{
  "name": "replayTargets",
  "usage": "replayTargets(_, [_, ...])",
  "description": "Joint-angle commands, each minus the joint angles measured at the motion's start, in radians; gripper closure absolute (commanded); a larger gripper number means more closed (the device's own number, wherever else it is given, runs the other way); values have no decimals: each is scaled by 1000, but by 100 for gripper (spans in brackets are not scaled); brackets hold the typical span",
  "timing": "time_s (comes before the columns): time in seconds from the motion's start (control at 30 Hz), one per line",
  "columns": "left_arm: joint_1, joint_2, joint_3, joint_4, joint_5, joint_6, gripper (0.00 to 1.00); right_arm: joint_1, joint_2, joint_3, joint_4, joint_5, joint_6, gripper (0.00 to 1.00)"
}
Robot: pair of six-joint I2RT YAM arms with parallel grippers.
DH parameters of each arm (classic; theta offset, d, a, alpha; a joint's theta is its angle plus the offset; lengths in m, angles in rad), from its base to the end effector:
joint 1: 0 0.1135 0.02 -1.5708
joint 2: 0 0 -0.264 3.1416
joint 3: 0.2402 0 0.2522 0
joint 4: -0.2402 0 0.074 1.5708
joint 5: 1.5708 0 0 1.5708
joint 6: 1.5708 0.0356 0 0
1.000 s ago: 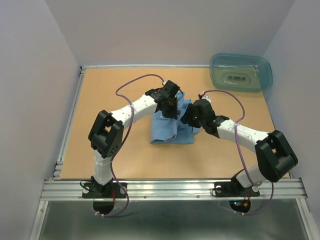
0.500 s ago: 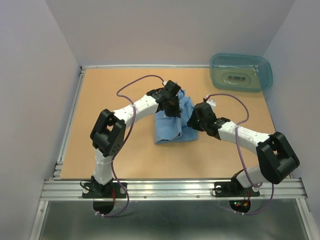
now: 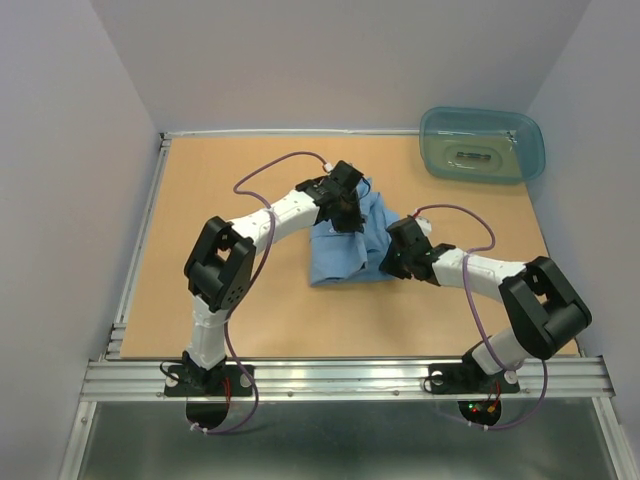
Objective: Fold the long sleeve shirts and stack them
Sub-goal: Fold the shirt
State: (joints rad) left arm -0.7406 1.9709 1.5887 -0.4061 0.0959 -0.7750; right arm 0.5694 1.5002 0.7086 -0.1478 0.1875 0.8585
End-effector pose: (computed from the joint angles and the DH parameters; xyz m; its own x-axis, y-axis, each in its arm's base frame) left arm 0.3296 -0.3059 0.2433 -0.8787 -0.1403 -0.4562 0.1492 0.8271 -0.5419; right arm 0.2398 0.1456 0.1568 -0.7751 0.3868 -0.4997 0.2289 0.9089 0.3484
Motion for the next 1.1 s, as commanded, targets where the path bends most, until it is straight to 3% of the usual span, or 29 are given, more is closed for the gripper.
replayTargets(0.0, [-5, 25, 65, 39, -35, -36, 100, -3, 20, -46, 2, -36, 33, 76])
replayTargets(0.43, [-6, 92, 77, 73, -25, -78, 100, -3, 0, -60, 8, -48, 36, 76])
replayTargets(0.63, [-5, 51, 42, 125, 18, -66, 71, -3, -80, -52, 4, -2, 7, 70])
replayTargets(0.67, [-3, 39, 37, 142, 16, -66, 61, -3, -90, -49, -1, 15, -1, 69])
replayTargets(0.77, [3, -9, 33, 168, 16, -75, 47, -3, -138, -25, -30, 62, -27, 65])
replayTargets(0.9, [14, -53, 39, 211, 16, -93, 39, -3, -189, 26, -94, 156, -71, 60])
replayTargets(1.07, [36, -107, 74, 237, 18, -87, 37, -3, -267, 100, -167, 219, -137, 60])
